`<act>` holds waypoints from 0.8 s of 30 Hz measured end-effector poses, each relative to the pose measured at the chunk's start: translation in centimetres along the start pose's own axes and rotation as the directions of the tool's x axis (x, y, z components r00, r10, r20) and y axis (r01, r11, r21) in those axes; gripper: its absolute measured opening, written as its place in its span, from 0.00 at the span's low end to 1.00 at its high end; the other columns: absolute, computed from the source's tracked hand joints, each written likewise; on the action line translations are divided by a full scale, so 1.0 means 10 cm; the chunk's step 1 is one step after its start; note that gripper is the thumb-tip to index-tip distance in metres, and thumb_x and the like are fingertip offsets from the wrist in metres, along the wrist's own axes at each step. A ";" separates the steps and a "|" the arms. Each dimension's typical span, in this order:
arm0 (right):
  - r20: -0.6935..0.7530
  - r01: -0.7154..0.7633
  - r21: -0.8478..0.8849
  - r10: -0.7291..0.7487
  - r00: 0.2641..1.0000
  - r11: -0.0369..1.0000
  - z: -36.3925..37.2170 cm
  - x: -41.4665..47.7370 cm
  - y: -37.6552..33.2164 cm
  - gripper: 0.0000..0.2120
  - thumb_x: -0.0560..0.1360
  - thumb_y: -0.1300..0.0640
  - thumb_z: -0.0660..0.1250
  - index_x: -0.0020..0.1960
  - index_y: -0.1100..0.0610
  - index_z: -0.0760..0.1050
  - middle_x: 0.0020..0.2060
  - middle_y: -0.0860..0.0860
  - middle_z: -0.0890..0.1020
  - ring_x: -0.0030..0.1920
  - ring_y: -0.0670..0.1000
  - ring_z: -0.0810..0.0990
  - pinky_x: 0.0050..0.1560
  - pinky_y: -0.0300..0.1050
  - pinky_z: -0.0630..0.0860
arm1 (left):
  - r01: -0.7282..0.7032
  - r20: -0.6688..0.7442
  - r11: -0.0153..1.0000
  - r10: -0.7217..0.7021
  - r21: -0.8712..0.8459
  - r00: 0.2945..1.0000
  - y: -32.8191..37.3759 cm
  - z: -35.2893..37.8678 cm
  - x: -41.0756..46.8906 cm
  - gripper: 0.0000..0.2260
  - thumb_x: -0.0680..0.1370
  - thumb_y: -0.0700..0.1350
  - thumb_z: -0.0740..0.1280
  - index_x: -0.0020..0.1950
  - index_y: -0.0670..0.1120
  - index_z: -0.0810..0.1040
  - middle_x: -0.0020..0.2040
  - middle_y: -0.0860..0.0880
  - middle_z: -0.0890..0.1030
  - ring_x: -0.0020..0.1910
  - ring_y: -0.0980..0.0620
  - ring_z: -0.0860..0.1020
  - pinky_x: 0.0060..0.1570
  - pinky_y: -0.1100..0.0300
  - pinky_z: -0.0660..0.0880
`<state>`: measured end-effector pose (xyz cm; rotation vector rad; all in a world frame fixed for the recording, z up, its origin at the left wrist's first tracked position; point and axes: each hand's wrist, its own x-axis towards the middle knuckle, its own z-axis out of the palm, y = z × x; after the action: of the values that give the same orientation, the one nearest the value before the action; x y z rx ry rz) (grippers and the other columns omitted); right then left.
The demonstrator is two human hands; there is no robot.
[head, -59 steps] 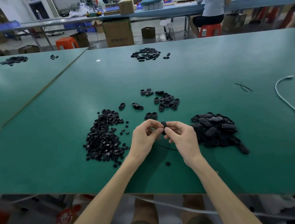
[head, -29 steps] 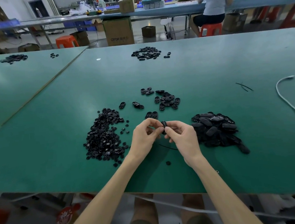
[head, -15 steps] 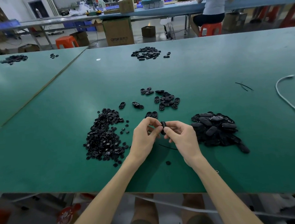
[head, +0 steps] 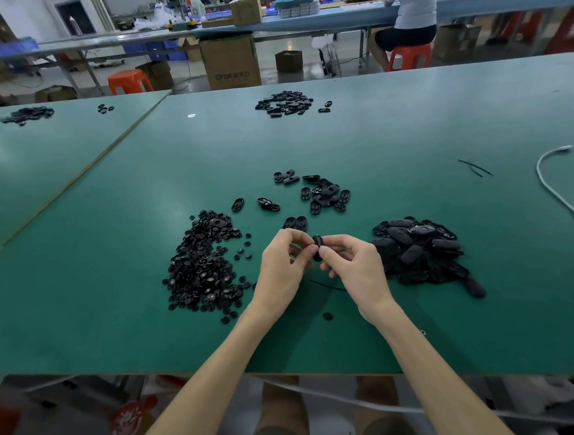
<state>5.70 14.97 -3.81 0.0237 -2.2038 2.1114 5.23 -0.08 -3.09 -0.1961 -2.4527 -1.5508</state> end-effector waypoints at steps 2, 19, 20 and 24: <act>-0.001 0.000 -0.001 0.000 1.000 1.000 0.00 0.00 0.00 0.06 0.79 0.64 0.72 0.54 0.56 0.84 0.40 0.50 0.88 0.36 0.45 0.84 0.36 0.38 0.77 | 0.003 -0.007 1.000 -0.003 -0.006 1.000 0.00 0.00 0.00 0.05 0.81 0.41 0.71 0.49 0.50 0.77 0.44 0.50 0.83 0.38 0.54 0.82 0.44 0.57 0.78; -0.048 0.007 0.068 -0.003 0.999 0.998 -0.01 -0.01 -0.01 0.07 0.80 0.66 0.70 0.53 0.57 0.83 0.39 0.49 0.87 0.36 0.46 0.84 0.37 0.39 0.79 | -0.105 0.024 0.994 0.105 0.028 0.994 -0.02 0.02 -0.02 0.02 0.81 0.42 0.71 0.50 0.48 0.82 0.48 0.55 0.82 0.42 0.55 0.82 0.43 0.56 0.80; -0.047 0.010 0.070 -0.006 0.999 0.998 -0.01 -0.01 -0.01 0.07 0.80 0.66 0.69 0.53 0.57 0.83 0.38 0.49 0.87 0.36 0.46 0.83 0.37 0.39 0.79 | -0.095 0.030 0.995 0.095 0.016 0.995 -0.02 0.02 -0.02 0.02 0.81 0.42 0.70 0.50 0.48 0.81 0.47 0.55 0.83 0.42 0.54 0.81 0.43 0.55 0.80; -0.012 0.018 0.066 -0.017 1.000 0.998 0.00 -0.01 -0.01 0.09 0.80 0.65 0.70 0.54 0.54 0.85 0.38 0.47 0.86 0.35 0.45 0.81 0.36 0.38 0.77 | -0.010 0.009 0.991 0.011 -0.136 1.000 0.00 -0.04 0.00 0.03 0.81 0.42 0.71 0.47 0.49 0.81 0.40 0.53 0.84 0.36 0.56 0.81 0.38 0.59 0.78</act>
<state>5.78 15.00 -3.73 0.0354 -2.1188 2.1695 5.27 -0.43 -2.95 -0.2397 -2.3502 -1.7177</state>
